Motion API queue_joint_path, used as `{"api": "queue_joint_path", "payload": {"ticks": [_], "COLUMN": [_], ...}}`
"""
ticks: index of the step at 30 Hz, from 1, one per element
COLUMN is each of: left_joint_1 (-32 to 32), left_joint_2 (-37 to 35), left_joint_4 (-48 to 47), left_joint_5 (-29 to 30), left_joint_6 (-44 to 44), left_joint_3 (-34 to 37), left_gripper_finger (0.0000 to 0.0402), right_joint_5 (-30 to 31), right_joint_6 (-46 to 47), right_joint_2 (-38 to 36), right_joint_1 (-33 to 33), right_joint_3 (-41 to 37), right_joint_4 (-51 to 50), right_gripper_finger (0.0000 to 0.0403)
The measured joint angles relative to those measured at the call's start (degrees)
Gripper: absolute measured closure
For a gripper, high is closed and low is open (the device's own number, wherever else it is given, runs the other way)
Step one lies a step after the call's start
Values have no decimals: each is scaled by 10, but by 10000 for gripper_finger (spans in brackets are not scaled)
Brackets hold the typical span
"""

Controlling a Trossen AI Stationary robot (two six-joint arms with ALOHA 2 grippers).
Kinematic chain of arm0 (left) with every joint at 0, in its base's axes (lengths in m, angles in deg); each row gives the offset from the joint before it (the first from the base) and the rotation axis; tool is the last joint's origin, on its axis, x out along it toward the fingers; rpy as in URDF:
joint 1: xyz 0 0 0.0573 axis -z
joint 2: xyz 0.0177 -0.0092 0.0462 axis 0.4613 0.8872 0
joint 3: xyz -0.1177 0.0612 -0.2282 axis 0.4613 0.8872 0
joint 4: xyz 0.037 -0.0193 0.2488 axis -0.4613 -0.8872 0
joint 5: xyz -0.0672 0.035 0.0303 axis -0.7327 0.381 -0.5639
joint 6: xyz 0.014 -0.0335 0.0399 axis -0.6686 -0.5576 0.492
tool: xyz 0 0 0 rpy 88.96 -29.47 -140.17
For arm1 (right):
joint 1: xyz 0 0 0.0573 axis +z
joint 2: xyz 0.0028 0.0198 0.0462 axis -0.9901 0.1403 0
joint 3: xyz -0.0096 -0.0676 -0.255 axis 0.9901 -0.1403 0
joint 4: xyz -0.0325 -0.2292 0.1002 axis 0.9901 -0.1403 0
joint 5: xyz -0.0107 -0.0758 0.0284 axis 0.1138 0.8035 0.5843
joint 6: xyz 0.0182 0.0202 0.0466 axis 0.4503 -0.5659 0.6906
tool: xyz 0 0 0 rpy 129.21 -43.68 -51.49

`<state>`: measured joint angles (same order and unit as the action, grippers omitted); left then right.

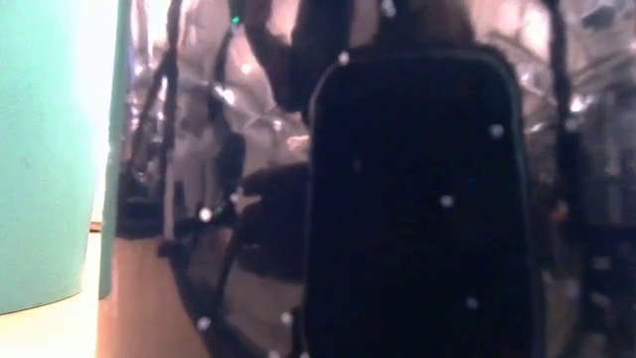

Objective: Stack small to large cups/mugs on shelf
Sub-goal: Put the purple transparent glass on the shelf

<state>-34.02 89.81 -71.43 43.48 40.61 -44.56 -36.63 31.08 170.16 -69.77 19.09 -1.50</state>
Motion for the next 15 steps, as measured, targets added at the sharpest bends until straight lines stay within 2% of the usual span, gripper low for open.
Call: {"api": "queue_joint_path", "payload": {"ticks": [7,11,15], "left_joint_1": [0,0,0], "left_joint_2": [0,0,0], "left_joint_4": [-1,-3,-3], "left_joint_5": [0,0,0], "left_joint_6": [0,0,1], "left_joint_3": [0,0,0], "left_gripper_finger": [374,369,366], "right_joint_5": [-32,-46,-48], "right_joint_6": [-6,-39,-86], "right_joint_2": [28,44,77], "right_joint_1": [-16,-15,-17], "right_joint_3": [3,53,155], "right_joint_4": [102,63,-7], "right_gripper_finger": [293,294,295]}}
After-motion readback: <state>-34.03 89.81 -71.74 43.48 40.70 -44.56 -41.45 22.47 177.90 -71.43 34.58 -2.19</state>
